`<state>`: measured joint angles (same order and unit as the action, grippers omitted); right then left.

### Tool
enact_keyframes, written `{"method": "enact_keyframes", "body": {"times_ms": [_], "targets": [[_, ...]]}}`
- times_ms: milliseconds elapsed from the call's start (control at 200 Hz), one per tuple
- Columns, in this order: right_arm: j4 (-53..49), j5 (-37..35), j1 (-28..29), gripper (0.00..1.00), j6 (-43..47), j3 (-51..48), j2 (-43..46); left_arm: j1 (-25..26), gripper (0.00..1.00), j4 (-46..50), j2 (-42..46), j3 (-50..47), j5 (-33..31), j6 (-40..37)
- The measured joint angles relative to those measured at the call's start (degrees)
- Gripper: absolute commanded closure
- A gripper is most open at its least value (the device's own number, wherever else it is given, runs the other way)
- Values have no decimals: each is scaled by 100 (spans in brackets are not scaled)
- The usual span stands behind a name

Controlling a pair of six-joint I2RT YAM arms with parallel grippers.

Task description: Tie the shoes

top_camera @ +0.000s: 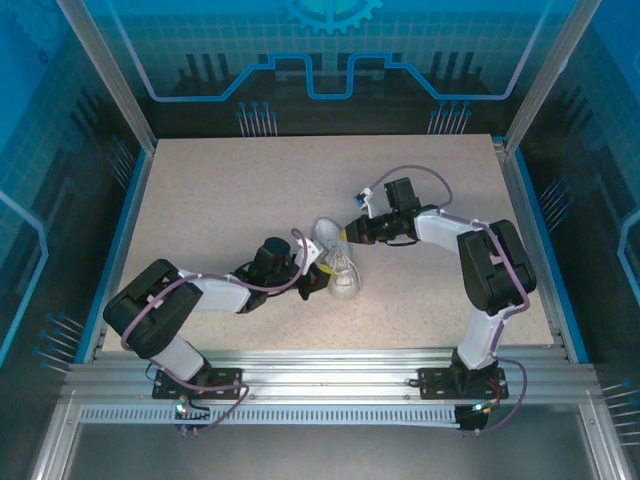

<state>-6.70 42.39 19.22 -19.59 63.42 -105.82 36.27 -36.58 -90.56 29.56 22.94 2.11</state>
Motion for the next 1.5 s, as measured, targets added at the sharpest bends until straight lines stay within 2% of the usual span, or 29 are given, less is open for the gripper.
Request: {"method": "enact_keyframes", "body": {"times_ms": [185, 605, 871, 971, 1221, 1501], "targets": [[-286, 2, 164, 100, 291, 415, -293, 175, 100, 170, 4, 223, -68, 175], [-859, 2, 376, 100, 811, 981, -605, 221, 100, 170, -98, 787, 72, 833], [-1032, 2, 413, 100, 831, 1102, -833, 225, 100, 186, -595, 1436, 179, 1228], [-1040, 2, 413, 95, 828, 1152, -833, 251, 100, 227, -774, 1598, 179, 1305], [-1043, 0, 404, 75, 686, 1261, -833, 345, 70, 577, -997, 1873, 155, 1255], [-1300, -50, 90, 59, 420, 1294, -568, 271, 50, 1631, -520, 2065, 136, 876]]}}
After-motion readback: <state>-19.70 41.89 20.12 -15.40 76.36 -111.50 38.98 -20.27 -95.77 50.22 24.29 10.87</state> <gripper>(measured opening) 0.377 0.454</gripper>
